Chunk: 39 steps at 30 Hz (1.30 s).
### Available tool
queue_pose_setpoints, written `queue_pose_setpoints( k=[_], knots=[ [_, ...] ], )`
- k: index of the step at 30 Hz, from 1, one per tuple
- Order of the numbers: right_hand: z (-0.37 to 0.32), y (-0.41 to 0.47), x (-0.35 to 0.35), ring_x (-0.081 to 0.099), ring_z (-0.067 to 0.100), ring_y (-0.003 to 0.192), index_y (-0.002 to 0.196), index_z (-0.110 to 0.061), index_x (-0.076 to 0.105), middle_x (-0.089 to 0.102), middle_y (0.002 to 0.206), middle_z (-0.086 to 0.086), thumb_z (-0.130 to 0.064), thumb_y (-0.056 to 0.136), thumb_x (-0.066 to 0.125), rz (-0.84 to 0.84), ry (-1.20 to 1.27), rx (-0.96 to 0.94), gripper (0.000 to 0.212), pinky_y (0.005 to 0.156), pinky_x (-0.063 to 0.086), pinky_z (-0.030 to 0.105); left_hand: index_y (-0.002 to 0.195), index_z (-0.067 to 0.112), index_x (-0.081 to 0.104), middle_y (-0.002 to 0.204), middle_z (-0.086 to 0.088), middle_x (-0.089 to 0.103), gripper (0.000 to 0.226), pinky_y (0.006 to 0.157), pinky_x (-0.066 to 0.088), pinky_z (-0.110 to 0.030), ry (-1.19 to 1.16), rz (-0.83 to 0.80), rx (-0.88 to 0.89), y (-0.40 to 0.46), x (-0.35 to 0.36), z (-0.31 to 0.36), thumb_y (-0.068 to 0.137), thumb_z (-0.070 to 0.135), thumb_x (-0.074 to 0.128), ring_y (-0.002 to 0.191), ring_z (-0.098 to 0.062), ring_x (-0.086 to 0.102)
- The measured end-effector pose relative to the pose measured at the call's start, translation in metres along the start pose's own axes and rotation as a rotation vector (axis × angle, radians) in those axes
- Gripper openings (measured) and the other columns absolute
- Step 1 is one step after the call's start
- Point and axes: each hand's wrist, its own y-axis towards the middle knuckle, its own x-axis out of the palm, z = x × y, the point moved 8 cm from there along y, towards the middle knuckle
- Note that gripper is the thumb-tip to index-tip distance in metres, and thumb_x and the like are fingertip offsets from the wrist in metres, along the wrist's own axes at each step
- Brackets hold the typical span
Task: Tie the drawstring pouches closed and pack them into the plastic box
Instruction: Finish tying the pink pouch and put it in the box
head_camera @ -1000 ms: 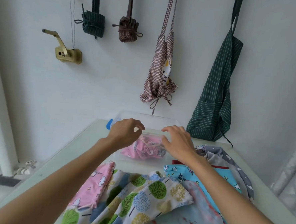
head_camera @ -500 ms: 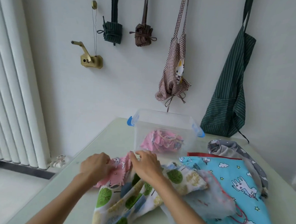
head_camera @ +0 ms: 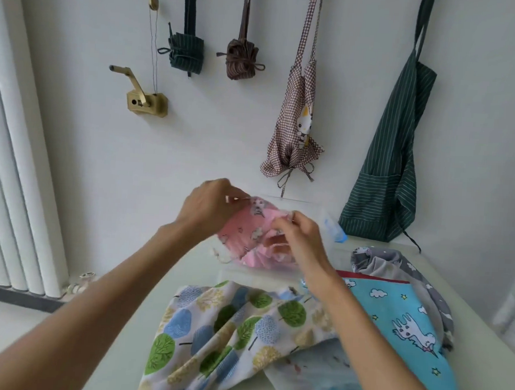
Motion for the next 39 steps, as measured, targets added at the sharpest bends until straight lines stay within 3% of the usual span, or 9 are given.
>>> queue_pose_setpoints(
  k=[5,9,15,20,24,27,31,35,39],
  knots=[
    [0.054,-0.030,-0.069,0.070,0.016,0.059,0.095,-0.011,0.053,0.071,0.076,0.011,-0.001,0.087,0.060,0.084,-0.086,0.211,0.015,0.059,0.058,0.026,0.121,0.020,0.062,0.114,0.000,0.068,0.031,0.088,0.051,-0.030,-0.195,-0.210,0.026,-0.017,0.098,0.029,0.093,0.013,0.051,0.101,-0.017,0.065],
    [0.104,-0.060,-0.099,0.071,0.019,0.060,0.096,-0.006,0.055,0.072,0.078,0.010,0.001,0.087,0.061,0.141,-0.144,0.280,0.012,0.057,0.058,0.026,0.104,0.022,0.066,0.105,0.005,0.070,0.022,0.079,0.050,-0.027,-0.217,-0.146,-0.175,-0.065,0.132,0.008,0.095,0.032,0.048,0.091,-0.016,0.065],
    [0.106,-0.073,-0.104,0.068,0.018,0.057,0.090,-0.014,0.064,0.071,0.073,-0.002,-0.040,0.087,0.060,0.189,-0.185,0.287,0.026,0.041,0.041,0.019,0.089,0.028,0.067,0.089,0.011,0.067,0.034,0.076,0.049,-0.027,-0.208,-0.364,-0.109,-0.117,0.162,0.010,0.081,0.059,0.057,0.087,-0.007,0.061],
    [0.077,-0.050,-0.118,0.057,0.014,0.055,0.081,-0.022,0.073,0.064,0.062,0.001,-0.043,0.086,0.060,0.189,-0.410,0.187,0.025,0.053,0.039,0.025,0.088,0.031,0.059,0.091,0.013,0.054,0.051,0.081,0.042,-0.026,-0.028,-0.336,0.032,-0.108,0.161,0.034,0.060,0.072,0.062,0.093,-0.010,0.048],
    [0.074,-0.043,-0.120,0.056,0.004,0.063,0.069,-0.026,0.071,0.065,0.059,-0.014,-0.027,0.084,0.068,0.196,-0.386,0.128,0.016,0.064,0.040,0.022,0.097,0.030,0.066,0.094,0.010,0.060,0.036,0.072,0.044,-0.028,0.074,-0.446,0.017,-0.101,0.174,0.033,0.075,0.059,0.062,0.089,-0.012,0.055],
    [0.070,-0.043,-0.125,0.060,0.001,0.079,0.080,-0.024,0.074,0.070,0.078,-0.013,-0.026,0.084,0.068,0.243,-0.324,0.090,0.007,0.071,0.043,0.018,0.092,0.031,0.071,0.082,0.013,0.065,0.024,0.067,0.041,-0.023,0.012,-0.552,0.032,-0.089,0.174,0.030,0.078,0.051,0.066,0.076,-0.006,0.057],
    [0.065,-0.047,-0.136,0.058,-0.004,0.058,0.085,-0.015,0.073,0.068,0.073,-0.008,-0.022,0.085,0.068,0.318,-0.142,0.077,0.009,0.056,0.046,0.012,0.081,0.029,0.075,0.067,0.015,0.069,0.015,0.065,0.045,-0.015,-0.206,-0.606,-0.022,-0.076,0.159,0.017,0.075,0.043,0.075,0.056,0.010,0.057],
    [0.074,-0.048,-0.121,0.065,0.005,0.064,0.089,-0.011,0.070,0.073,0.081,0.000,-0.016,0.087,0.061,0.190,0.368,0.166,0.010,0.054,0.050,0.012,0.074,0.024,0.075,0.072,0.003,0.075,0.007,0.069,0.053,-0.018,-0.447,-0.568,-0.054,-0.075,0.140,0.008,0.074,0.030,0.078,0.064,-0.005,0.065],
    [0.075,-0.048,-0.118,0.065,0.001,0.062,0.088,-0.013,0.068,0.075,0.083,-0.001,-0.018,0.088,0.060,0.214,0.442,0.142,0.009,0.055,0.050,0.010,0.076,0.022,0.080,0.066,0.003,0.073,0.014,0.062,0.048,-0.016,-0.446,-0.544,-0.059,-0.072,0.129,-0.002,0.074,0.035,0.077,0.056,-0.003,0.055]
  ],
)
